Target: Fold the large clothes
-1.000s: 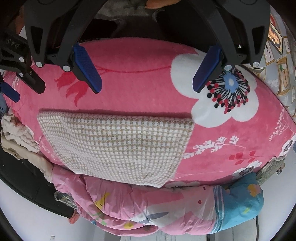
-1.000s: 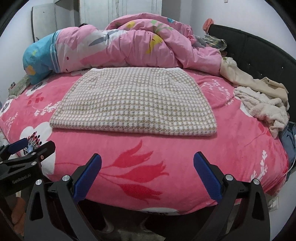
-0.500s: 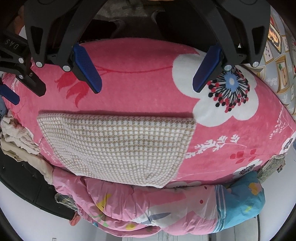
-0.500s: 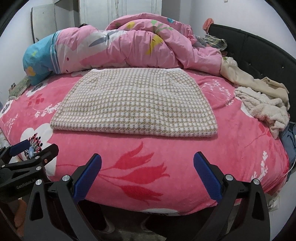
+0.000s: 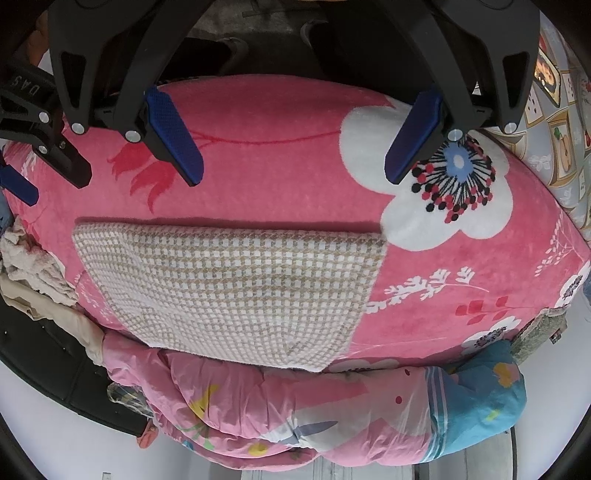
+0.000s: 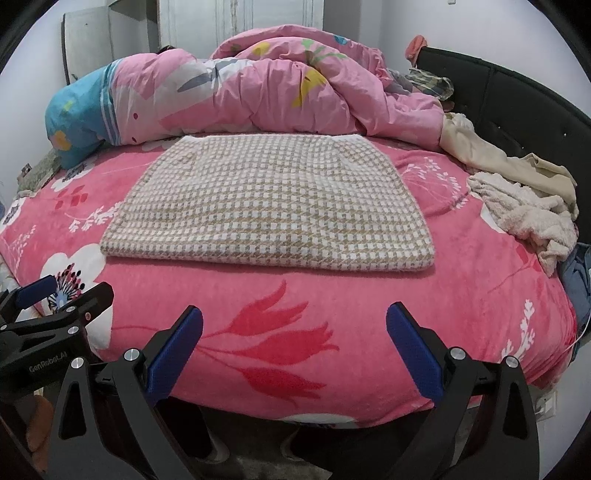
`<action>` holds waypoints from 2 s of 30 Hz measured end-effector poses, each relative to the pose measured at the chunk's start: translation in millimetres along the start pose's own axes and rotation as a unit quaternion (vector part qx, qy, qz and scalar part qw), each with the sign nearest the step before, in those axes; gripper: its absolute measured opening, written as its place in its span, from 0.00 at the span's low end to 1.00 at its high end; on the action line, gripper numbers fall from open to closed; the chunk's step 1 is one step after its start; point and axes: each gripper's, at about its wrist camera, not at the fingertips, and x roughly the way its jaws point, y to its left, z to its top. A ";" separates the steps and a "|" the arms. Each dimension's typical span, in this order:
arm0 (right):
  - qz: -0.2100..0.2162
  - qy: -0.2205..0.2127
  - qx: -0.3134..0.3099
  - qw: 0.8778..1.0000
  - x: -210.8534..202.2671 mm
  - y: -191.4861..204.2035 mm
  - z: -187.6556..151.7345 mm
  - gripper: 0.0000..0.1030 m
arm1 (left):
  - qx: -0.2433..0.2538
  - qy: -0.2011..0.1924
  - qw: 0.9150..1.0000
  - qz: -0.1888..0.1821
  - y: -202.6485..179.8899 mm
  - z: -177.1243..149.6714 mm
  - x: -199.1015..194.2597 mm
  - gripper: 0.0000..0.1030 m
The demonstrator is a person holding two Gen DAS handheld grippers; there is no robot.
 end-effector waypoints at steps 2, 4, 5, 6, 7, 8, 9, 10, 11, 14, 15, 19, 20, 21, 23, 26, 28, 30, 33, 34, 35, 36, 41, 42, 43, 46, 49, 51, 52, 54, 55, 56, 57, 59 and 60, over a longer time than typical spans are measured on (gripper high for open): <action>0.000 0.000 0.000 1.000 0.1 0.0 0.1 0.94 | 0.001 0.000 1.000 0.000 -0.1 0.1 0.0 0.92; 0.001 0.001 0.000 1.000 0.2 -0.1 0.1 0.94 | 0.001 0.000 1.000 0.000 -0.1 0.2 0.1 0.92; 0.001 0.001 0.000 1.000 0.2 0.1 0.0 0.94 | 0.001 0.000 1.000 0.000 -0.2 0.2 0.1 0.92; 0.001 0.002 -0.001 1.000 0.0 0.2 -0.2 0.94 | 0.001 0.000 1.000 0.000 0.4 0.3 0.3 0.92; 0.001 0.001 -0.001 1.000 -0.1 0.1 -0.1 0.94 | 0.001 0.000 1.000 0.000 0.4 0.3 0.1 0.92; 0.001 0.001 0.000 1.000 0.1 0.0 0.0 0.94 | 0.001 0.000 1.000 0.001 -0.8 0.3 0.1 0.92; 0.001 0.001 0.000 1.000 0.0 0.3 0.0 0.94 | 0.001 -0.001 1.000 0.001 -0.4 0.4 0.2 0.92; 0.000 0.001 0.000 1.000 0.1 0.5 0.0 0.94 | 0.001 -0.001 1.000 0.001 0.0 0.4 0.3 0.92; 0.001 0.001 0.000 1.000 0.1 0.5 0.0 0.94 | 0.001 -0.001 1.000 0.001 -0.7 0.3 0.2 0.92; 0.000 0.001 0.000 1.000 0.0 0.8 0.0 0.94 | 0.001 -0.001 1.000 0.003 0.0 0.4 0.4 0.92; 0.000 0.001 0.000 1.000 0.0 0.9 0.1 0.94 | 0.001 -0.001 1.000 0.004 0.0 0.1 0.2 0.92; 0.000 0.002 -0.001 1.000 0.4 1.3 -0.2 0.94 | 0.000 -0.001 1.000 0.005 0.6 0.1 0.1 0.92; 0.000 0.002 0.000 1.000 0.4 1.4 0.0 0.94 | -0.001 -0.002 1.000 0.007 -0.1 0.0 0.0 0.92; 0.000 0.002 0.000 1.000 0.2 1.7 -0.1 0.94 | -0.001 -0.002 1.000 0.007 0.5 0.1 -0.1 0.92; 0.001 0.001 -0.001 1.000 1.0 2.0 -0.3 0.94 | -0.002 -0.002 1.000 0.009 -0.7 0.4 0.1 0.92; 0.002 0.002 -0.002 1.000 1.9 2.0 -0.5 0.94 | -0.002 -0.002 1.000 0.010 -0.7 0.6 0.3 0.92; 0.002 0.002 -0.004 1.000 2.5 1.7 -1.1 0.94 | -0.002 -0.002 1.000 0.011 -0.6 0.6 0.4 0.92; 0.003 0.002 -0.004 1.000 2.7 1.7 -1.2 0.94 | -0.002 -0.002 1.000 0.011 -1.8 0.5 0.2 0.92; 0.002 0.002 -0.004 1.000 2.3 2.8 -0.6 0.94 | -0.002 -0.002 1.000 0.011 -1.3 0.6 0.4 0.92; 0.002 0.002 -0.004 1.000 2.2 2.9 -1.1 0.94 | -0.003 -0.002 1.000 0.011 0.0 0.6 0.4 0.92; 0.002 0.002 -0.003 1.000 2.0 3.0 -1.1 0.94 | -0.002 -0.002 1.000 0.011 0.3 0.6 0.5 0.92; 0.002 0.002 -0.003 1.000 1.9 3.2 -0.5 0.94 | -0.002 -0.002 1.000 0.010 0.3 0.7 0.5 0.92; 0.002 0.002 -0.004 1.000 1.7 3.3 -0.3 0.94 | -0.002 -0.002 1.000 0.011 0.1 0.8 0.6 0.92; 0.002 0.002 -0.004 1.000 1.8 3.4 -0.8 0.94 | -0.002 -0.002 1.000 0.011 0.6 0.8 0.6 0.92; 0.002 0.002 -0.004 1.000 1.6 3.3 -0.4 0.94 | -0.002 -0.002 1.000 0.010 1.2 0.8 0.6 0.92; 0.002 0.002 -0.004 1.000 1.7 3.4 -1.0 0.94 | -0.001 -0.002 1.000 0.011 1.3 1.0 0.6 0.92; 0.003 0.002 -0.004 1.000 1.8 3.4 -0.7 0.94 | -0.001 -0.002 1.000 0.011 0.1 1.2 0.9 0.92; 0.002 0.002 -0.005 1.000 1.7 3.8 -1.1 0.94 | 0.000 -0.001 1.000 0.010 1.0 1.5 1.2 0.92; 0.002 0.001 -0.005 1.000 1.6 4.2 -1.3 0.94 | 0.000 -0.002 1.000 0.010 0.1 1.5 1.0 0.92; 0.003 0.000 -0.006 1.000 1.4 3.9 -0.3 0.94 | -0.001 -0.002 1.000 0.011 0.7 1.6 1.0 0.92; 0.003 0.000 -0.007 1.000 1.1 3.7 0.7 0.94 | 0.000 -0.002 1.000 0.011 0.9 1.8 1.0 0.92; 0.003 -0.001 -0.008 1.000 1.0 3.8 0.5 0.94 | 0.000 -0.002 1.000 0.012 1.0 1.5 0.2 0.92; 0.003 -0.001 -0.009 1.000 1.0 3.7 1.0 0.94 | 0.000 -0.003 1.000 0.012 0.7 1.6 0.2 0.92; 0.004 -0.001 -0.010 1.000 1.1 2.9 1.8 0.94 | 0.000 -0.004 1.000 0.012 1.3 1.7 0.3 0.92; 0.004 -0.001 -0.010 1.000 0.9 3.0 1.8 0.94 | -0.001 -0.004 1.000 0.013 1.3 1.5 0.1 0.92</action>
